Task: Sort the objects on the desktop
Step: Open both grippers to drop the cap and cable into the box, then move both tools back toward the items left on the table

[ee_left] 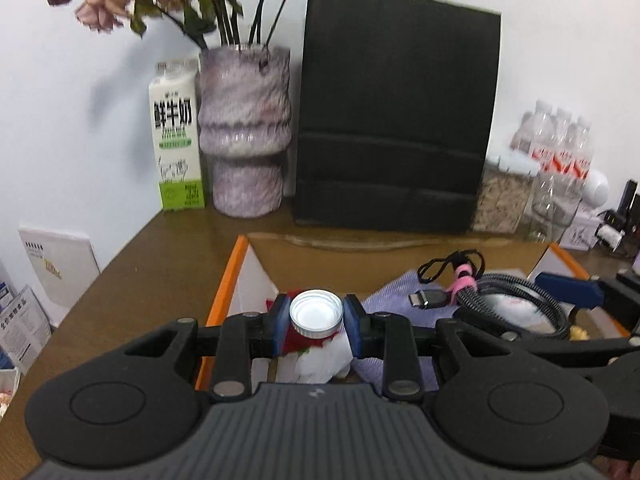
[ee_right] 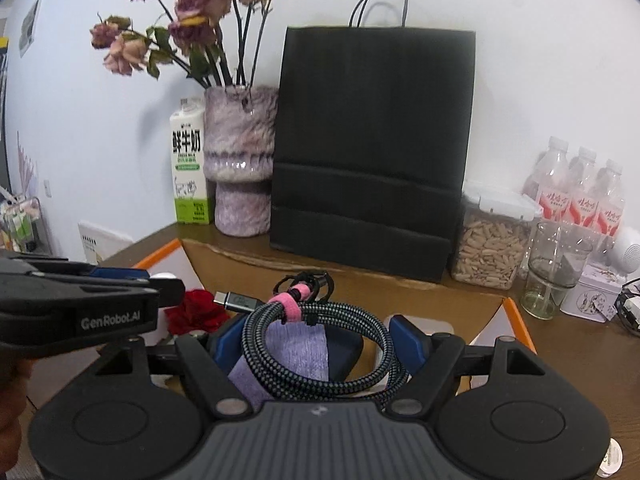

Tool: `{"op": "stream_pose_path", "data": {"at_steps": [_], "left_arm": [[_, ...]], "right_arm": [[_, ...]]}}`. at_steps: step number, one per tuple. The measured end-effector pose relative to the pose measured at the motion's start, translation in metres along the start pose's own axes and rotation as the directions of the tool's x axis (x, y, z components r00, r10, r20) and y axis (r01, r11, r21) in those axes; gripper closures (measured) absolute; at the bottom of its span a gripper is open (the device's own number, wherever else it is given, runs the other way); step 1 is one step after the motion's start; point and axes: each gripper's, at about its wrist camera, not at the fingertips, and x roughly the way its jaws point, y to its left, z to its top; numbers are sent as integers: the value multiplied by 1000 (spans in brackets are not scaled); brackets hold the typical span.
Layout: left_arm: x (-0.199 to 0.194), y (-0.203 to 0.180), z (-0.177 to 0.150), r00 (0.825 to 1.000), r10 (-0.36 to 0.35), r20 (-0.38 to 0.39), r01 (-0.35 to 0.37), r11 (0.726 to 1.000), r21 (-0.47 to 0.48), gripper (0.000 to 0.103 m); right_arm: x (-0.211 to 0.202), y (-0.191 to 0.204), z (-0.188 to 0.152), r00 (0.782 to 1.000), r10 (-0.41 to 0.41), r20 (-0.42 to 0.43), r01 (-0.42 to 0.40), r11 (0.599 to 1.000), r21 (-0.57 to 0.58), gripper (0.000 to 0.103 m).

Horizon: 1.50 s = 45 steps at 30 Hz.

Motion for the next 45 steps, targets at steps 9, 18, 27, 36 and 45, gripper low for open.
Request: {"op": "stream_pose_path", "data": {"at_steps": [9, 18, 27, 36, 45], "left_arm": [[-1, 2, -4, 999, 43, -5, -43, 999, -4, 35], [-9, 4, 2, 998, 67, 20, -67, 998, -16, 0], [-15, 3, 3, 996, 77, 37, -77, 997, -11, 0], [-47, 6, 0, 994, 84, 65, -84, 996, -14, 0], [-96, 15, -10, 989, 101, 110, -100, 995, -15, 0]], "right_arm": [[4, -8, 0, 998, -2, -61, 4, 999, 44, 10], [-2, -36, 4, 997, 29, -73, -17, 986, 166, 0], [-8, -32, 6, 998, 35, -61, -25, 988, 149, 0], [-38, -20, 6, 999, 44, -16, -41, 991, 126, 0], [-84, -7, -1, 999, 47, 12, -49, 992, 113, 0]]}}
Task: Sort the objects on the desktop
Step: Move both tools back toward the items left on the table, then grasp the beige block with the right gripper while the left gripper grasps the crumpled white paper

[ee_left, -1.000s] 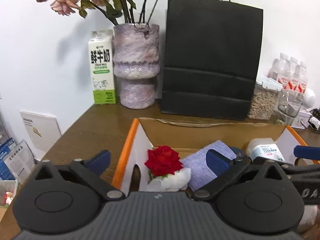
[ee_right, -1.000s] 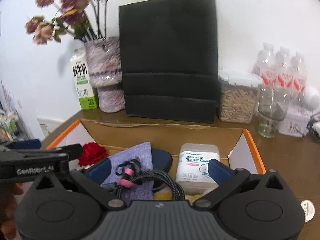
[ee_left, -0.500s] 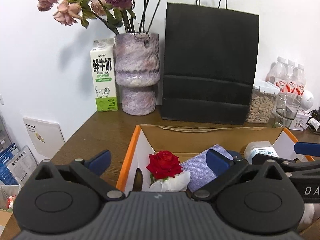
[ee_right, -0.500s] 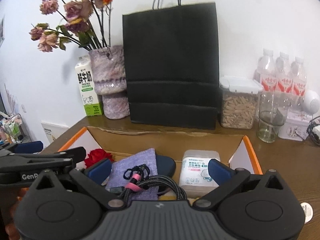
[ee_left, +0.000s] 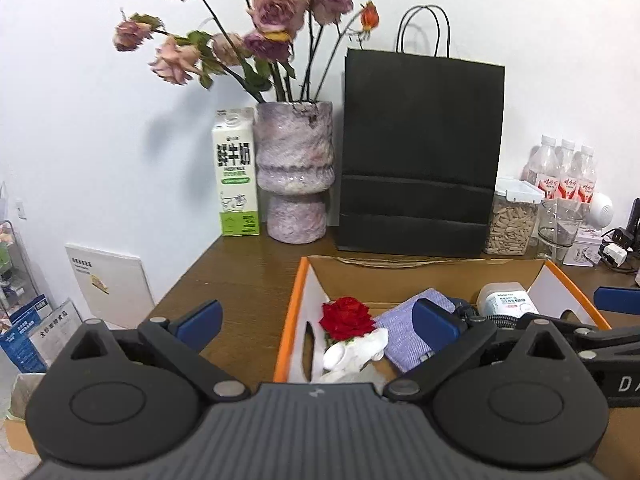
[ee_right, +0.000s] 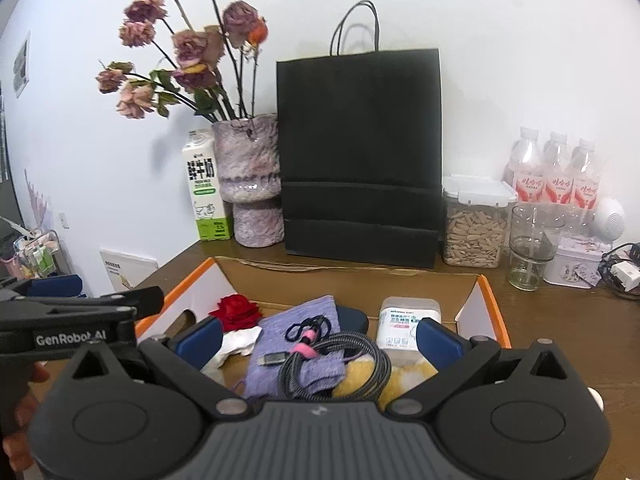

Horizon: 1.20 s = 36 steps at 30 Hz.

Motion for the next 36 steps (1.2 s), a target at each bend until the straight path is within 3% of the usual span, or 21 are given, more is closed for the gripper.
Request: {"op": "stream_pose_path", "data": {"at_steps": [8, 22, 28, 30, 34, 36], "left_arm": [[-40, 19, -26, 1000, 1, 3, -1, 1000, 1, 0], [-91, 45, -98, 997, -23, -68, 24, 1000, 14, 0], [-99, 49, -120, 994, -28, -104, 30, 999, 17, 0], [-99, 49, -125, 993, -33, -113, 36, 999, 18, 0], [-101, 48, -131, 992, -45, -120, 47, 999, 17, 0], [-101, 47, -132, 991, -47, -122, 50, 999, 15, 0]], "right_arm": [[-38, 12, -26, 1000, 6, -17, -6, 1000, -27, 0], [-90, 38, -111, 992, 33, -125, -45, 995, -91, 0], [-93, 41, -140, 980, 49, -192, -67, 994, -90, 13], [-91, 42, -146, 977, 54, -207, -74, 993, -88, 28], [-90, 44, -152, 973, 63, -223, -85, 992, -92, 47], [-90, 46, -153, 971, 63, -229, -88, 991, -99, 63]]}}
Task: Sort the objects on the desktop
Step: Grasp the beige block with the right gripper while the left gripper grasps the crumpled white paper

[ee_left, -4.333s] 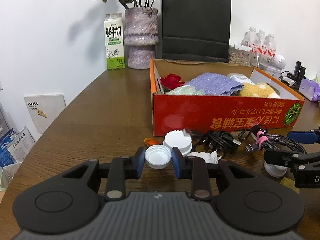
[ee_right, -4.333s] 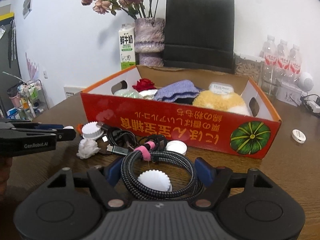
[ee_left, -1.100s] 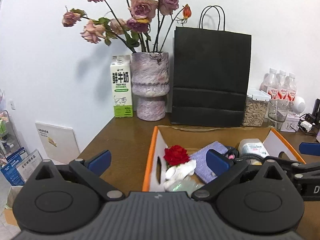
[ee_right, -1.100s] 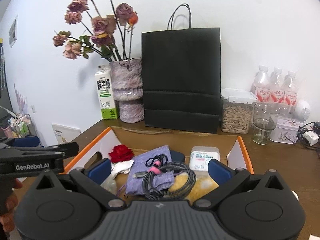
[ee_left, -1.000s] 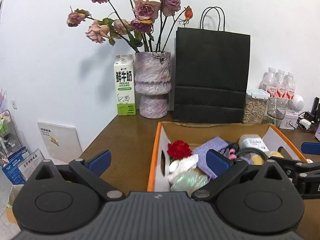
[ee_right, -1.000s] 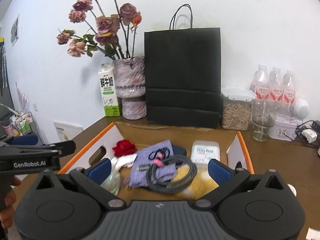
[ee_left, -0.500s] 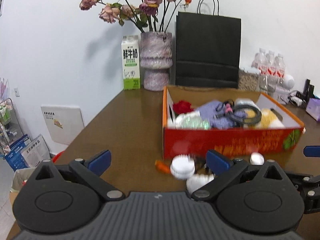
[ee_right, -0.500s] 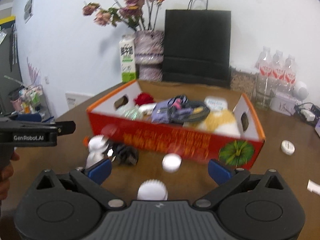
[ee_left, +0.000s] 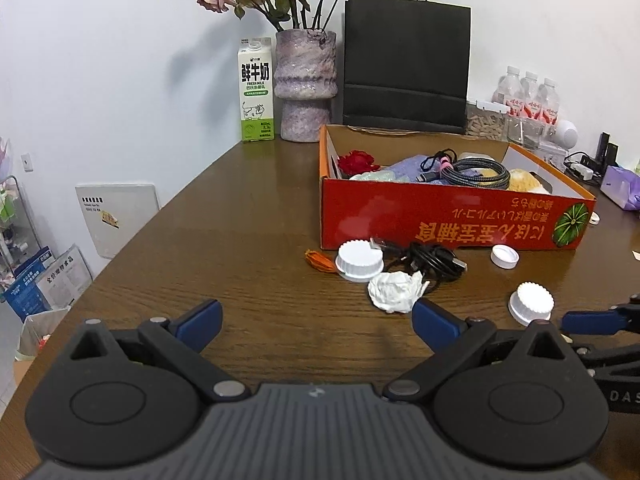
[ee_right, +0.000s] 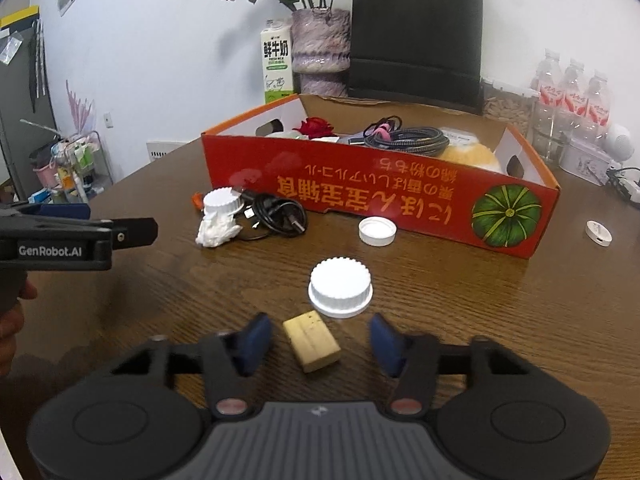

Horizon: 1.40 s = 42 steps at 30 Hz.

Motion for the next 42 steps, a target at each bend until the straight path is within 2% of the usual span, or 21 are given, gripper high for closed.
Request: {"op": "stream_pose_path", "data": {"at_steps": [1, 3, 4, 11, 18, 22, 28, 30, 33, 35, 36, 37, 42], "left_arm": [[0, 0, -1, 1000, -1, -1, 1, 1000, 0, 0], [1, -1, -1, 1000, -3, -4, 3, 1000, -1, 0], [2, -2, -1, 1000, -5, -5, 5, 1000, -1, 0], [6, -5, 2, 1000, -16, -2, 16, 1000, 1, 0], [21, -18, 9, 1000, -21, -4, 21, 1000, 20, 0], [34, -27, 12, 999, -22, -23, 23, 999, 35, 5], [52, -35, 15, 998, -33, -48, 34, 999, 37, 24], [56, -35, 15, 997, -41, -58, 43, 999, 29, 27], [60, -35, 15, 996, -62, -66, 64, 998, 22, 42], [62, -36, 14, 994, -78, -74, 79, 997, 19, 59], [63, -36, 14, 994, -82, -76, 84, 996, 19, 64], [62, -36, 14, 993, -92, -73, 94, 995, 19, 74], [58, -36, 13, 992, -113, -60, 114, 993, 22, 78]], "right_arm": [[0, 1, -1, 1000, -2, 2, 2, 1000, -6, 65], [-1, 2, -1, 1000, 3, 4, -3, 1000, -13, 80], [-1, 2, -1, 1000, 5, 6, -5, 1000, -15, 83], [-7, 0, 2, 999, 15, 52, -14, 1000, -11, 83], [-16, -10, 19, 992, -15, 123, 15, 1000, 2, 83], [-9, -19, 28, 990, -36, 136, 34, 999, 19, 83], [6, -30, 34, 990, -45, 131, 39, 998, 48, 83], [9, -31, 34, 991, -38, 129, 32, 998, 48, 83], [13, -33, 33, 991, -31, 127, 25, 998, 49, 83], [14, -33, 32, 992, -27, 125, 21, 999, 51, 83], [15, -34, 32, 992, -26, 124, 20, 998, 52, 83], [16, -34, 32, 992, -24, 123, 18, 998, 52, 83], [17, -35, 31, 992, -18, 122, 12, 998, 54, 83]]}}
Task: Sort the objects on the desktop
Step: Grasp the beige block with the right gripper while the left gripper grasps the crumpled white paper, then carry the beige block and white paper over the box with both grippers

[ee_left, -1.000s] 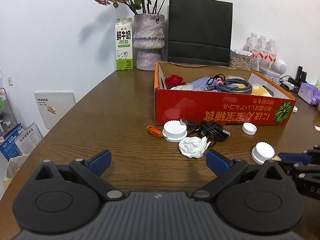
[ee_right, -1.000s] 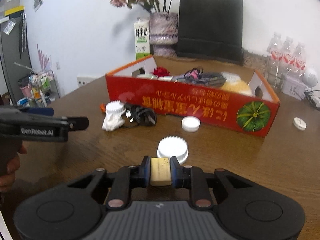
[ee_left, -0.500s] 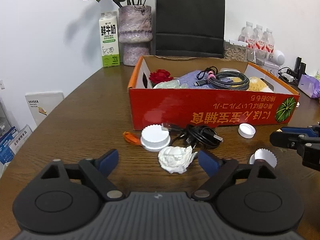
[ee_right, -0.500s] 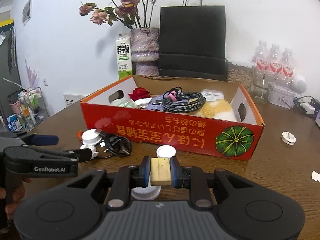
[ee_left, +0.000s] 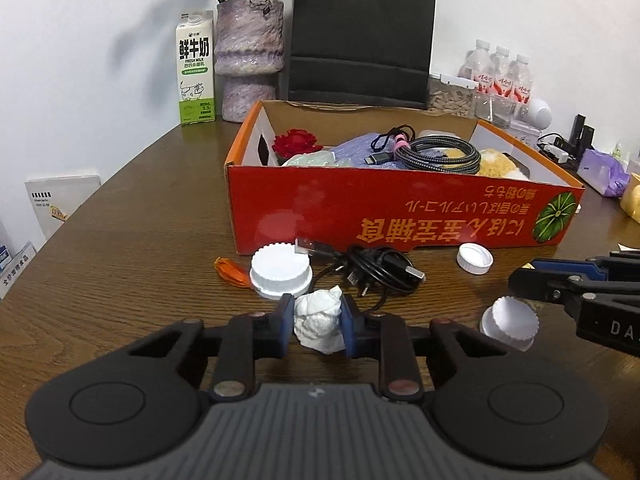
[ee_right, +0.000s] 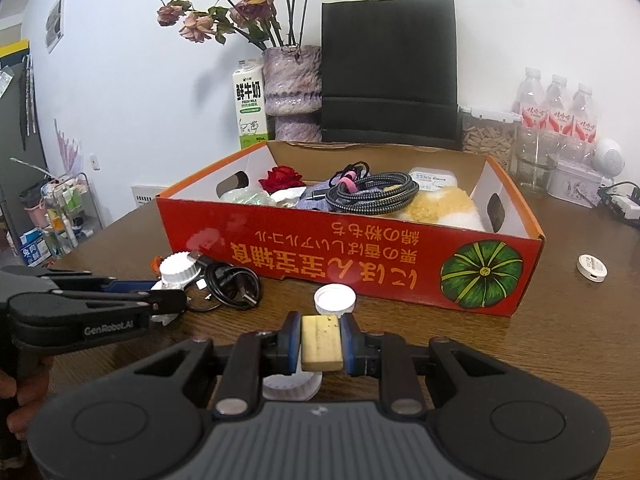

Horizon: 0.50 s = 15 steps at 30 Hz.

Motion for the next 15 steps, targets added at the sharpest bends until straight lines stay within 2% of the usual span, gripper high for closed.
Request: {"op": "stream_pose_path", "data": {"at_steps": [8, 15], "left_arm": [[-19, 1, 10, 998, -6, 67, 6, 1000, -4, 79], [-34, -1, 43, 987, -23, 159, 23, 1000, 1, 79]], "right_arm": [[-8, -1, 5, 999, -3, 34, 3, 1000, 0, 83], [-17, 0, 31, 995, -12, 101, 16, 999, -31, 83]]}}
